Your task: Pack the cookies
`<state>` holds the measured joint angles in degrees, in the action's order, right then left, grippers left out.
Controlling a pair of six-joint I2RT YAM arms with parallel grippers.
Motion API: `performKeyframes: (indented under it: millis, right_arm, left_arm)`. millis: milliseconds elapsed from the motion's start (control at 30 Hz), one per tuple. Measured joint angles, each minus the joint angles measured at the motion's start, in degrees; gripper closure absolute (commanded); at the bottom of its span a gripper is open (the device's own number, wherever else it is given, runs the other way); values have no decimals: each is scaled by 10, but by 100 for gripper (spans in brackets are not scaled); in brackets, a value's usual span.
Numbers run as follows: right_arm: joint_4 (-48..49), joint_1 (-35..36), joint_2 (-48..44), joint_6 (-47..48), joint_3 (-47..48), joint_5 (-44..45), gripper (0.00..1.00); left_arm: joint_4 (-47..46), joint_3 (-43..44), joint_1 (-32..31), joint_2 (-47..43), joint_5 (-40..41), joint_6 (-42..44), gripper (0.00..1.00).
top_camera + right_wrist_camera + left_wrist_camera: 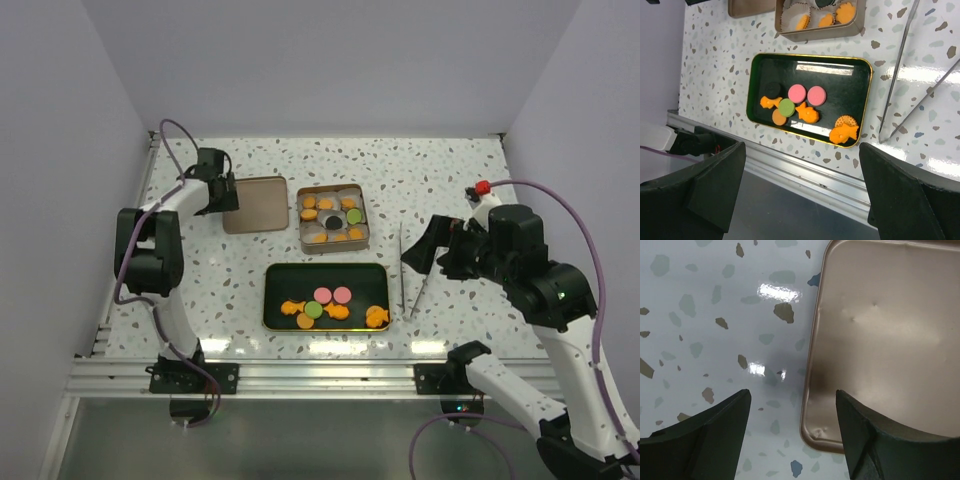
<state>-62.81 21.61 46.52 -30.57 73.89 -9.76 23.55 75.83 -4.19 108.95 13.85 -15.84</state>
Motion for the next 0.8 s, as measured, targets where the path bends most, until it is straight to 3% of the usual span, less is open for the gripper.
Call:
performKeyframes:
  millis: [200, 300, 400, 500, 800]
  right_arm:
    - [0, 0, 52, 14, 0, 3, 1]
    - [0, 0, 73, 20, 0, 10, 1]
    - [0, 0, 74, 22, 0, 13, 1]
    - [0, 0, 70, 22, 0, 13, 1]
    - [2, 0, 63, 22, 0, 12, 1]
  left_arm:
    - [1, 38, 0, 63, -5, -1, 41]
    - [-1, 47, 0, 70, -10, -4, 56]
    - [-3, 54, 0, 81, -16, -10, 81]
    - [-5, 59, 0, 85, -16, -13, 98]
    - [-8, 52, 4, 77, -44, -16, 100]
